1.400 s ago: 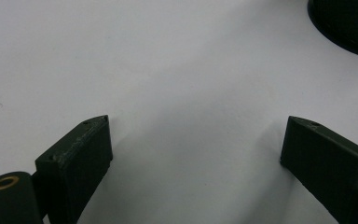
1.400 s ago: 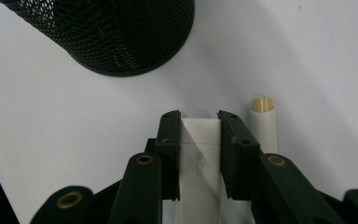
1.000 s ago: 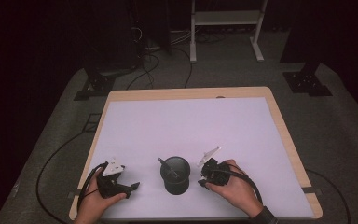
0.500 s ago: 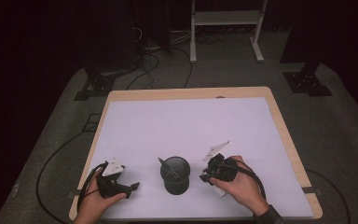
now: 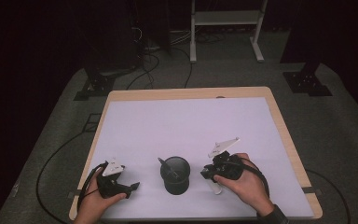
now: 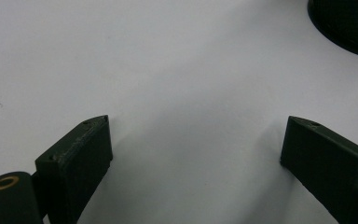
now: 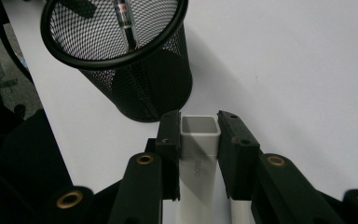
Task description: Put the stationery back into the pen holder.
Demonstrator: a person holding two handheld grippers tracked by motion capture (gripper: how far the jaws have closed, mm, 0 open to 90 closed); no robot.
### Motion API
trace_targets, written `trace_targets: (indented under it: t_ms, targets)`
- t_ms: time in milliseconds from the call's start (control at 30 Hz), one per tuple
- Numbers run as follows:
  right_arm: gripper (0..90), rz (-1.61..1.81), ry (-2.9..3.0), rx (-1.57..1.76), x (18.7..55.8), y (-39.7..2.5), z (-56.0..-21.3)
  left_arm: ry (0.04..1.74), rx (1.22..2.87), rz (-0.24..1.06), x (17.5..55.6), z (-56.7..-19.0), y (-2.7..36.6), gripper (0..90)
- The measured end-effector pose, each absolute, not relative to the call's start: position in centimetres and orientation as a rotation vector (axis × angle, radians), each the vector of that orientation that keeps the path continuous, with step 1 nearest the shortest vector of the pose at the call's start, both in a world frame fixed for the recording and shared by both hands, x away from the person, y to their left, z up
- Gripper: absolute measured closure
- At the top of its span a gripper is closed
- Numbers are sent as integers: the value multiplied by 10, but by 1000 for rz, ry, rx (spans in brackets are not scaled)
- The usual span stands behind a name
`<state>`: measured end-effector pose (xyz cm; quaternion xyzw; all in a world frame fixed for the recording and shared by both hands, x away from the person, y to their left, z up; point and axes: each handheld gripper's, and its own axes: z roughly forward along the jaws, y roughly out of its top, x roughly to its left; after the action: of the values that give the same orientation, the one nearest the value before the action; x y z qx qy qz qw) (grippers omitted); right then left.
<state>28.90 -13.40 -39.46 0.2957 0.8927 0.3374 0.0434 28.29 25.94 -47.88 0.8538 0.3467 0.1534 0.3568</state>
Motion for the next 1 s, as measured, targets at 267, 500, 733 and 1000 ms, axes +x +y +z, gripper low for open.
trace_targets:
  t_ms: [267, 500, 733, 1000]
  targets:
    - [704, 1080, 2711, 893, 288, -138, -387, 895, 2205, 396, 283, -479, 259, 79]
    - [704, 1127, 2687, 883, 287, -141, -379, 896, 2204, 396, 283, -479, 259, 79]
    - [704, 1191, 2650, 869, 288, -147, -367, 896, 2204, 396, 283, -479, 259, 79]
    - [703, 1251, 2614, 855, 290, -151, -359, 896, 2206, 394, 283, -479, 259, 79]
